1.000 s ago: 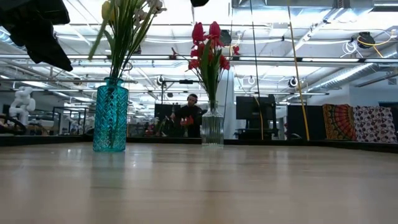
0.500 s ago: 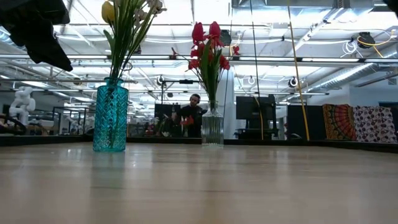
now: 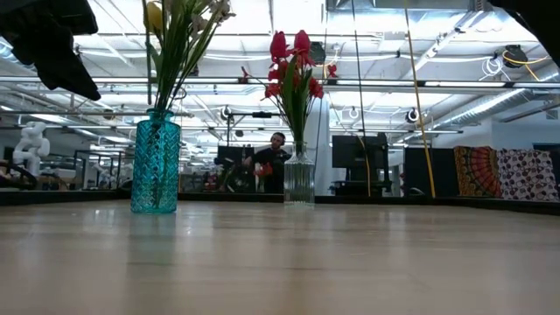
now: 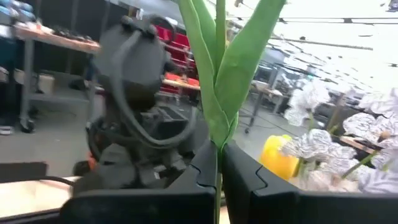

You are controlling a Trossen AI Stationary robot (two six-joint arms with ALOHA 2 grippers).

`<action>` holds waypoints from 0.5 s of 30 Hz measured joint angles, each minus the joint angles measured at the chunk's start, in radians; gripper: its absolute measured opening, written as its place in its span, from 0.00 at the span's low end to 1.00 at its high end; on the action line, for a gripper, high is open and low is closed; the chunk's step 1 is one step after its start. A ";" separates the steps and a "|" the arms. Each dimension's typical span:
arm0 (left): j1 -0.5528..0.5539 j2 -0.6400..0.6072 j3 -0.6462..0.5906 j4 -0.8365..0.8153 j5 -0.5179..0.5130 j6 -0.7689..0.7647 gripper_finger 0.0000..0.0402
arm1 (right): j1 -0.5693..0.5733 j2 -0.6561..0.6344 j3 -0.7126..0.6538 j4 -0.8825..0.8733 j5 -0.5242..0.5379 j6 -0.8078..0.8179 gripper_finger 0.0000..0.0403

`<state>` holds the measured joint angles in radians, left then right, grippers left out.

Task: Sort flowers into vase by color
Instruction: Put the yellow flower into the blue vase

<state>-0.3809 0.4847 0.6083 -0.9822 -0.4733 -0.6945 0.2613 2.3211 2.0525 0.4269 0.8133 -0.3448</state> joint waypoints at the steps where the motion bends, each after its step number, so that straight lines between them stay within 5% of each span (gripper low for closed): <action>1: 0.000 0.000 0.000 0.000 0.003 0.000 0.35 | -0.003 0.000 0.000 -0.002 0.007 -0.004 0.00; 15: 0.000 0.000 0.000 0.000 0.003 0.001 0.35 | -0.038 0.000 0.002 -0.057 -0.003 -0.006 0.00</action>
<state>-0.3809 0.4847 0.6083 -0.9825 -0.4706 -0.6937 0.2231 2.3211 2.0541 0.3695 0.8099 -0.3504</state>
